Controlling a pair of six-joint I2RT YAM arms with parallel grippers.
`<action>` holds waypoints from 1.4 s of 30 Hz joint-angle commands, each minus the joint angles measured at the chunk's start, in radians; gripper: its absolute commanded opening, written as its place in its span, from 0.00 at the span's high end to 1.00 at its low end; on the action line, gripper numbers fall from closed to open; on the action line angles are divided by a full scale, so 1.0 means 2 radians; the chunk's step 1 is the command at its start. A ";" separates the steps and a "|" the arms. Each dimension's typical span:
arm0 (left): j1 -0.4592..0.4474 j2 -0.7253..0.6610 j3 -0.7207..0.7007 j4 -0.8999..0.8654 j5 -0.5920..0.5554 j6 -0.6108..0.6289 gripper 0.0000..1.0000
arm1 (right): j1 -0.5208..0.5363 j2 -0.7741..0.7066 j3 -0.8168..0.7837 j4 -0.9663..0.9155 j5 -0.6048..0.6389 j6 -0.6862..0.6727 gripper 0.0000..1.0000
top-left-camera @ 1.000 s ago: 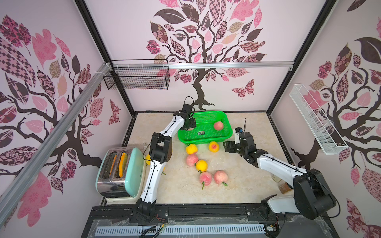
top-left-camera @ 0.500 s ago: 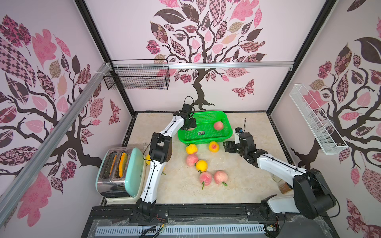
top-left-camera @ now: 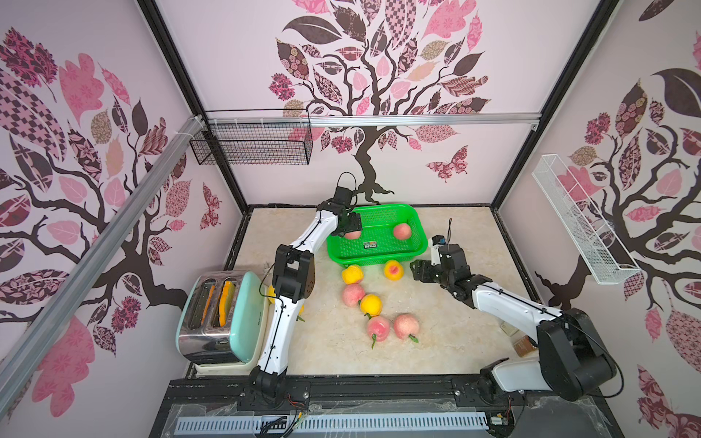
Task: Put the peaches into the basket
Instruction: Place the peach in the basket, then pick up the peach from the center of the board.
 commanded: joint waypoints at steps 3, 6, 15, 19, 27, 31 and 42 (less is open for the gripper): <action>0.004 -0.021 0.006 -0.004 -0.003 0.009 0.14 | 0.003 0.002 0.010 0.005 0.006 0.004 0.22; 0.004 -0.027 0.000 -0.003 -0.003 0.011 0.14 | 0.003 0.003 0.010 0.005 0.006 0.005 0.22; 0.004 -0.074 -0.034 0.000 0.008 0.015 0.16 | 0.003 0.005 0.011 0.004 0.006 0.004 0.22; 0.004 -0.126 -0.078 0.000 0.008 0.020 0.16 | 0.003 0.004 0.011 0.004 0.004 0.004 0.22; 0.006 -0.262 -0.224 -0.034 -0.045 0.036 0.17 | 0.004 0.001 0.011 0.004 0.003 0.004 0.22; 0.012 -0.323 -0.285 -0.065 -0.081 0.043 0.17 | 0.004 0.003 0.012 0.005 -0.004 0.006 0.22; 0.060 -0.446 -0.441 -0.105 -0.095 -0.006 0.17 | 0.003 0.005 0.012 0.007 -0.010 0.011 0.22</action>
